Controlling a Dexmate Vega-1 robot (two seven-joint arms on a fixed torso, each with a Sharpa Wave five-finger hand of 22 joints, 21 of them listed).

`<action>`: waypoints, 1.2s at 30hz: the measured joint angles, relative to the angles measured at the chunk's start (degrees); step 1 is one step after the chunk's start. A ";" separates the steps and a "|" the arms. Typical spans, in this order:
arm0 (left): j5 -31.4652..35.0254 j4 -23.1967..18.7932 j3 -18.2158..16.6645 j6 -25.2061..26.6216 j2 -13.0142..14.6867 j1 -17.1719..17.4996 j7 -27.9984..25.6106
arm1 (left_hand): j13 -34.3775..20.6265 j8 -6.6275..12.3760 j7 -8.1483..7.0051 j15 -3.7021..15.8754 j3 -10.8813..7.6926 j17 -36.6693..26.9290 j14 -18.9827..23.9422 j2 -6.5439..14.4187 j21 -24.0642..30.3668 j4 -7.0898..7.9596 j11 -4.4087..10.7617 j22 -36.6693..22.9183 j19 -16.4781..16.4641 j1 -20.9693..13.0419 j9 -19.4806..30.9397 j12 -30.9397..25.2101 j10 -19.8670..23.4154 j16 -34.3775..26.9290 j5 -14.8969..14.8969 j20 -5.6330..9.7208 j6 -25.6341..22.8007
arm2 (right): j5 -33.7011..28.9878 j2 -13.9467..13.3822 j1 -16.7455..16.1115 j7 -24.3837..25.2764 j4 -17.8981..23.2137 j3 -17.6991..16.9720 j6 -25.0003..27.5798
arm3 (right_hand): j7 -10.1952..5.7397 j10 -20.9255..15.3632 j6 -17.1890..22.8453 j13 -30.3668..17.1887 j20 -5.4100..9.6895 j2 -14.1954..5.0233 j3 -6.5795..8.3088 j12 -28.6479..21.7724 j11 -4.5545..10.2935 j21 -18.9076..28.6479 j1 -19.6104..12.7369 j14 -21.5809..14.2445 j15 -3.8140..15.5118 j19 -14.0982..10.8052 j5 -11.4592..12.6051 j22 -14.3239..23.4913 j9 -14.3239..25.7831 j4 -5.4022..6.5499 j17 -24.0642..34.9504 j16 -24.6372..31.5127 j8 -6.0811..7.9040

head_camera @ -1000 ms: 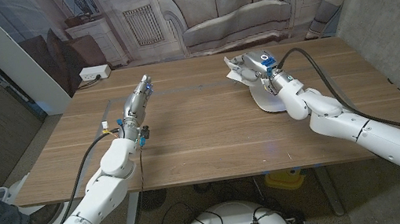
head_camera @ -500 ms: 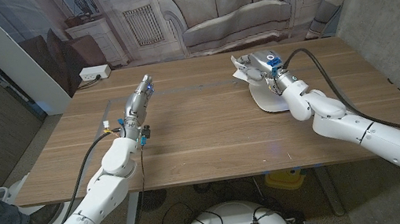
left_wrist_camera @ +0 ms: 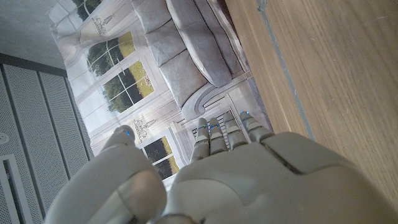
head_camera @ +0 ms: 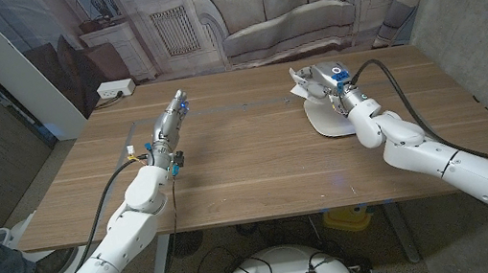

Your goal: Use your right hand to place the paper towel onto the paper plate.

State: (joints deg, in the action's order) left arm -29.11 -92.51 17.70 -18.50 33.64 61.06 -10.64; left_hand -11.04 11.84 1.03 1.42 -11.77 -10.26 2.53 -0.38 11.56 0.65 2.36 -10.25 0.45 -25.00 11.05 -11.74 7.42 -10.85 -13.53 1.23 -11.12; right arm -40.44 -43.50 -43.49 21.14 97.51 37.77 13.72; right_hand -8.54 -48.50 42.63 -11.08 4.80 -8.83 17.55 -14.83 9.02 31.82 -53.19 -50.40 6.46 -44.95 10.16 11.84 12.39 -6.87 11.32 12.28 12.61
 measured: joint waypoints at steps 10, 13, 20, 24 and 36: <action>0.00 0.01 0.11 0.29 0.11 -0.33 0.07 | 0.00 0.00 0.00 0.00 0.25 0.00 0.00 0.00 0.00 -0.25 0.00 0.00 0.00 0.00 0.00 0.00 0.00 0.00 0.00 0.00 0.00 | 1.22 -0.29 -0.78 0.76 0.02 -0.45 1.51 | -0.27 -0.21 0.27 0.00 0.00 -0.01 0.18 0.23 -0.21 0.00 0.01 0.00 0.00 0.00 0.01 0.00 0.00 0.18 0.00 0.00 0.00; 0.00 0.01 0.16 0.51 0.12 -0.38 0.11 | 0.00 0.00 0.00 0.00 0.25 0.00 0.00 0.00 0.00 -0.25 0.00 0.00 0.00 0.00 0.00 0.00 0.00 0.00 0.00 0.00 0.00 | 1.53 -0.52 -1.19 0.88 0.02 -0.61 1.89 | -0.27 -0.21 0.27 0.00 0.00 -0.01 0.24 0.22 -0.21 0.40 0.01 0.00 0.00 0.00 0.01 0.00 0.00 0.24 0.00 0.00 0.00; 0.00 0.00 0.22 0.69 0.26 -0.53 0.12 | 0.00 0.00 0.00 0.00 0.24 0.00 0.00 0.00 0.00 -0.25 0.00 0.00 0.00 0.00 0.00 0.00 -0.01 0.00 0.00 0.00 0.01 | 2.08 -0.58 -1.33 0.97 -0.07 -0.62 2.60 | -0.02 -0.21 0.52 0.00 0.00 -0.26 0.24 0.22 -0.21 0.40 0.26 -0.13 0.13 -0.01 0.01 0.00 -0.01 0.24 0.00 0.00 0.00; 0.00 -0.12 0.23 1.09 0.42 -0.58 0.13 | 0.00 0.00 0.00 0.00 0.24 0.00 0.00 0.17 0.00 -0.25 0.00 0.00 0.00 -0.17 0.00 0.00 0.00 0.00 0.00 0.00 0.01 | 2.11 -0.57 -1.35 1.14 -0.63 -0.37 3.33 | -0.28 -0.21 0.89 0.00 0.00 -0.33 0.24 0.22 -0.21 0.40 0.33 -0.22 0.22 -0.01 0.01 0.00 -0.01 0.24 0.00 0.00 0.00; -0.03 -0.51 0.36 1.84 0.74 -0.94 0.18 | 0.00 0.00 0.00 0.00 0.24 0.00 0.00 0.22 0.00 -0.24 -0.01 0.00 0.00 -0.22 0.00 0.00 -0.01 0.00 0.00 0.00 0.01 | 2.64 -0.44 -1.53 1.52 -1.61 0.26 4.49 | -0.27 -0.74 0.89 0.00 0.00 -0.32 0.24 0.22 -0.11 0.49 0.32 -0.22 0.21 -0.01 0.01 0.00 -0.01 0.23 0.00 0.00 0.00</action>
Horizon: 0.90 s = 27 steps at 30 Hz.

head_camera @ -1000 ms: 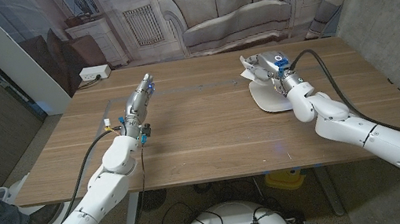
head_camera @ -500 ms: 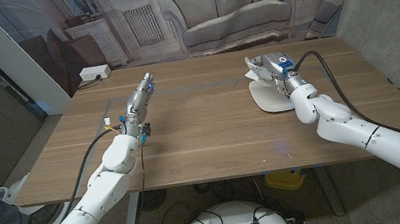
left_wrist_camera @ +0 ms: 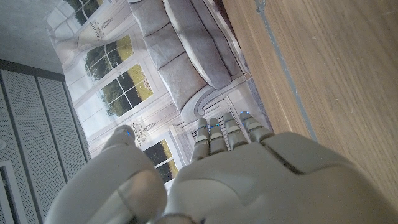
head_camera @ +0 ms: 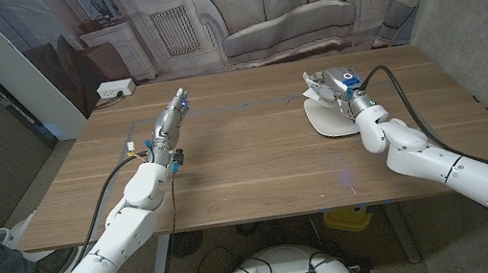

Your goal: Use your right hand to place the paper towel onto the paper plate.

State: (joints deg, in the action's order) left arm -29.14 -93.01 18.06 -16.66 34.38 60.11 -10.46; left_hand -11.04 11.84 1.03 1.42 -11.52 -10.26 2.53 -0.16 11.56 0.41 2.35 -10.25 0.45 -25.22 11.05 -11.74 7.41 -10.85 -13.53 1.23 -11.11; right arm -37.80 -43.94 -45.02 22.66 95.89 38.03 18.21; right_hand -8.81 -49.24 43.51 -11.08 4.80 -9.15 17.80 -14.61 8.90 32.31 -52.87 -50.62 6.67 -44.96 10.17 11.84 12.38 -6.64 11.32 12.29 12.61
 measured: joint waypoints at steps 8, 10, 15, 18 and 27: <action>-0.04 0.11 0.26 0.19 -0.15 -0.33 0.12 | 0.00 0.00 0.00 0.00 0.00 0.00 0.00 0.00 0.00 0.00 0.00 0.00 0.00 0.00 0.00 0.00 0.00 0.00 0.00 0.00 0.00 | 0.60 -0.01 -0.04 -0.01 -0.62 0.39 0.93 | 0.00 -0.09 0.00 0.00 0.00 0.00 0.00 0.03 -0.09 0.15 0.00 0.00 0.00 0.00 0.00 0.00 0.00 0.00 0.00 -0.22 0.00; -0.05 0.19 0.29 0.21 -0.22 -0.37 0.12 | 0.00 0.00 0.00 0.00 0.00 0.00 0.00 0.00 0.00 0.00 0.00 0.00 0.00 0.00 0.00 0.00 0.00 0.00 0.00 0.00 0.00 | 0.76 -0.03 -0.03 -0.10 -0.72 0.44 1.10 | 0.00 -0.09 0.00 0.00 0.12 0.00 -0.20 0.23 -0.09 0.16 0.00 0.00 0.00 0.12 0.00 0.00 0.00 0.20 0.00 -0.22 0.00; -0.05 0.28 0.30 0.21 -0.29 -0.38 0.11 | 0.00 0.00 0.00 0.00 0.00 0.00 0.00 0.00 0.00 0.00 0.00 0.00 0.00 0.00 0.00 0.00 0.00 0.00 0.00 0.00 0.00 | 0.98 -0.11 -0.03 -0.33 -0.98 0.59 1.50 | 0.00 -0.09 0.00 0.00 0.21 0.01 -0.24 0.23 -0.09 0.15 -0.01 0.00 0.00 0.21 0.00 0.00 0.00 0.24 0.00 -0.22 0.00; -0.05 0.31 0.31 0.21 -0.32 -0.39 0.02 | 0.00 0.00 0.00 0.00 0.00 0.00 0.00 0.00 0.00 0.00 0.00 0.00 0.00 0.00 0.00 0.00 0.00 0.00 0.00 0.00 0.00 | 1.22 -0.16 0.03 -0.51 -1.18 0.71 1.69 | 0.00 -0.09 0.00 0.00 0.21 0.01 -0.24 0.23 -0.09 0.15 -0.01 0.00 0.00 0.21 0.00 0.00 0.00 0.24 0.00 -0.22 0.00; -0.01 0.30 0.32 0.16 -0.42 -0.19 -0.33 | 0.00 0.00 0.00 0.00 0.00 0.00 0.00 0.00 0.00 0.00 0.00 0.00 0.00 0.00 0.00 0.00 0.00 0.00 0.00 0.00 0.00 | 1.92 -0.28 0.22 -1.18 -1.77 1.02 2.66 | 0.00 -0.08 0.00 0.00 0.21 0.01 -0.24 0.45 -0.09 0.15 -0.01 0.00 0.00 0.20 0.00 0.00 0.00 0.24 0.00 -0.22 0.00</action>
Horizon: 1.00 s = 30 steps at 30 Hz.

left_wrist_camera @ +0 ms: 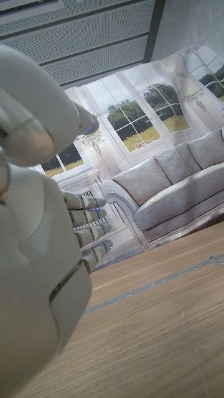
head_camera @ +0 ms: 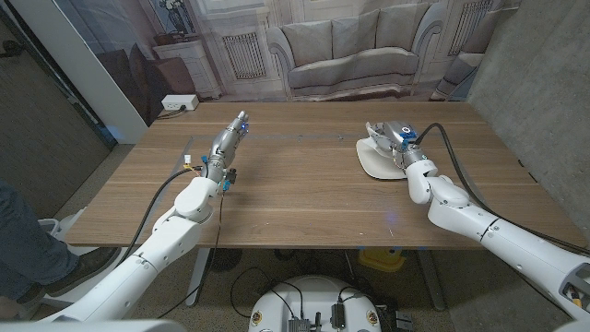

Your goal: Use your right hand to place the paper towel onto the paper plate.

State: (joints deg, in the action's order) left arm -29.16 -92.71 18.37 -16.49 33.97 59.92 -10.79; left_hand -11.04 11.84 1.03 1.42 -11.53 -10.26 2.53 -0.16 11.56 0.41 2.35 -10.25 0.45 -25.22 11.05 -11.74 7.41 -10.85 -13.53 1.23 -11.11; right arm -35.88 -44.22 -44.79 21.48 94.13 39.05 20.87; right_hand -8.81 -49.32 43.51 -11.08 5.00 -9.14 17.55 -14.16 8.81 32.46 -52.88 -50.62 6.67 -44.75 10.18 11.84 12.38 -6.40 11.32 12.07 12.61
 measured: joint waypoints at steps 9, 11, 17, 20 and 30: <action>0.29 -0.50 0.02 -0.07 -0.05 0.39 -0.46 | 0.00 0.00 0.00 0.00 0.24 0.00 0.00 0.00 0.00 -0.24 0.00 0.00 0.00 0.00 0.00 0.00 0.00 0.00 0.00 0.00 0.00 | 0.80 -0.02 0.51 -1.15 -0.48 0.46 1.16 | 0.00 0.00 0.00 0.00 -0.21 0.00 0.00 0.00 0.00 0.00 0.00 0.00 0.00 0.42 0.00 -0.13 0.00 0.00 0.00 -0.16 0.00; 0.32 -0.60 0.02 -0.07 -0.06 0.48 -0.52 | 0.00 0.00 0.00 0.00 0.24 0.00 0.00 0.01 0.00 -0.24 0.00 0.00 0.00 -0.01 0.00 0.00 0.00 0.00 0.00 0.00 0.00 | 0.89 -0.01 0.63 -1.38 -0.56 0.58 1.30 | 0.00 0.00 0.00 0.00 -0.21 0.00 0.00 0.00 0.00 0.00 0.00 0.00 0.00 0.42 0.00 -0.13 0.00 0.00 0.00 -0.22 0.00; 0.37 -0.78 -0.01 -0.18 -0.07 0.71 -0.74 | 0.00 0.00 0.00 0.00 0.24 0.00 0.00 0.24 0.00 -0.24 0.00 0.00 0.00 -0.24 0.00 0.00 0.00 0.00 0.00 0.00 0.00 | 1.24 0.11 1.19 -2.34 -0.94 1.09 1.95 | 0.00 0.00 0.00 0.00 -0.21 0.15 -0.02 0.00 0.00 0.00 0.15 0.00 0.00 0.42 0.00 -0.13 0.00 0.02 0.00 -0.22 0.00; 0.37 -0.83 -0.03 -0.18 -0.08 0.79 -0.74 | 0.00 0.00 0.00 0.00 0.47 0.00 0.00 0.24 0.00 0.00 0.00 0.00 0.00 -0.24 0.00 0.00 0.00 0.00 0.00 0.00 0.00 | 1.38 0.11 1.19 -2.72 -0.94 1.09 2.23 | 0.00 0.00 0.00 0.00 -0.21 0.24 -0.24 -0.01 0.00 0.00 0.23 0.00 0.00 0.42 0.00 -0.13 0.00 0.24 0.00 -0.22 0.00; 0.39 -0.87 -0.05 -0.21 -0.11 0.82 -0.80 | 0.00 0.00 -0.22 0.00 0.47 0.00 0.00 0.24 0.00 0.00 0.00 0.00 0.00 -0.24 0.00 0.00 0.00 0.00 0.00 0.00 -0.21 | 2.08 0.20 1.73 -3.37 -1.44 1.70 2.92 | 0.00 0.00 0.00 0.00 -0.25 0.46 -0.24 -0.01 0.00 0.00 0.46 0.43 0.00 0.82 0.00 -0.12 0.00 0.24 0.00 -0.43 0.00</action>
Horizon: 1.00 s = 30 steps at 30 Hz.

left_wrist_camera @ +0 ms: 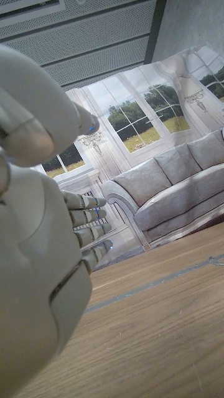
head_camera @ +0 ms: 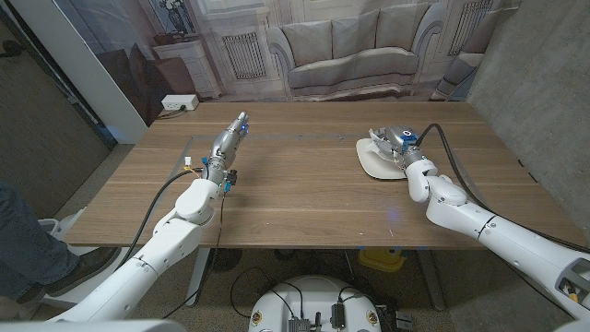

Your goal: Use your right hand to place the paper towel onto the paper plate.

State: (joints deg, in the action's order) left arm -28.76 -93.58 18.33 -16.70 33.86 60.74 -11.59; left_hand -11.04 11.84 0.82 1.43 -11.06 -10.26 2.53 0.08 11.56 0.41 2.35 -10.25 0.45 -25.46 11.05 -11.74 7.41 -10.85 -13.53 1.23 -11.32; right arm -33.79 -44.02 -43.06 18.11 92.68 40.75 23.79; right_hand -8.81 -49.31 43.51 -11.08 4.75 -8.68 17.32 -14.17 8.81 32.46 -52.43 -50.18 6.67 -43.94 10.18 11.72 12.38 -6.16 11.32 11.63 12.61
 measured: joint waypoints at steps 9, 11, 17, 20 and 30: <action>-0.02 0.00 0.09 0.04 -0.01 -0.05 0.17 | 0.00 0.00 0.00 0.00 0.00 0.00 0.00 0.23 0.00 0.00 0.00 0.00 0.00 -0.23 0.00 0.00 0.00 0.00 0.00 0.00 0.00 | 0.50 0.01 -0.10 -0.30 -0.17 0.42 0.59 | 0.00 0.00 0.00 0.00 -0.16 0.00 0.00 0.45 0.00 0.00 0.00 0.00 0.00 0.22 0.00 0.00 0.00 0.00 0.00 0.00 0.00; -0.02 0.00 0.10 0.04 -0.01 -0.05 0.17 | 0.00 0.00 0.00 0.00 0.00 0.00 0.00 0.23 0.00 0.00 0.00 0.00 0.00 -0.23 0.00 0.00 0.00 0.00 0.00 0.00 0.00 | 0.62 0.01 -0.10 -0.41 -0.17 0.42 0.80 | 0.00 0.00 0.00 0.00 -0.16 0.00 0.00 0.45 0.00 0.00 0.00 0.00 0.00 0.22 0.00 0.00 0.00 0.00 0.00 0.00 0.00; -0.14 0.00 0.15 0.29 -0.02 -0.05 0.26 | 0.00 0.00 0.21 0.00 0.00 0.00 0.00 0.23 0.00 0.00 0.00 0.00 0.00 -0.23 0.00 0.00 0.00 0.00 0.00 0.00 -0.20 | 0.97 0.01 -0.12 -0.73 -0.58 0.85 1.22 | 0.00 0.00 0.00 0.00 -0.16 0.00 0.00 0.44 0.00 0.00 0.00 -0.01 0.00 0.22 0.00 0.01 0.00 0.00 0.00 0.00 -0.33; -0.14 0.00 0.17 0.29 -0.01 -0.04 0.26 | 0.00 0.00 0.21 0.00 0.00 0.00 0.00 0.23 0.00 0.00 0.00 0.00 0.00 -0.22 0.00 0.00 0.00 0.00 0.00 0.00 -0.20 | 1.09 0.01 -0.12 -0.78 -0.58 0.85 1.38 | 0.00 0.00 0.00 0.00 -0.16 0.00 0.00 0.44 0.00 0.00 0.00 -0.01 0.00 0.22 0.00 0.01 0.00 0.00 0.00 0.00 -0.33; -0.27 0.07 0.43 0.39 -0.17 -0.03 0.35 | 0.00 0.00 0.21 0.00 -0.01 0.00 0.00 0.45 0.00 0.00 0.00 0.00 0.00 -0.44 0.00 0.00 0.00 0.00 0.00 0.00 -0.20 | 1.76 0.39 0.10 -0.76 -1.94 1.38 1.72 | 0.00 0.00 0.00 0.00 -0.05 -0.02 0.00 0.44 0.00 0.00 0.01 0.31 -0.32 0.33 0.00 0.01 0.00 0.00 0.00 0.00 -0.32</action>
State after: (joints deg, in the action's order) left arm -29.03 -93.52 18.76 -16.31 33.69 60.71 -11.24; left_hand -11.04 11.84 1.03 1.43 -11.06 -10.26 2.53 0.52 11.56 0.41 2.35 -10.25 0.45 -25.90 11.05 -11.74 7.41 -10.85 -13.53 1.23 -11.52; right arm -32.03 -43.63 -42.96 17.35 90.75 42.14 25.51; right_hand -8.81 -49.31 43.51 -11.08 4.70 -8.70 17.32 -13.72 8.81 32.46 -52.41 -49.87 6.35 -43.61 10.18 11.73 12.37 -6.17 11.32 11.63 12.29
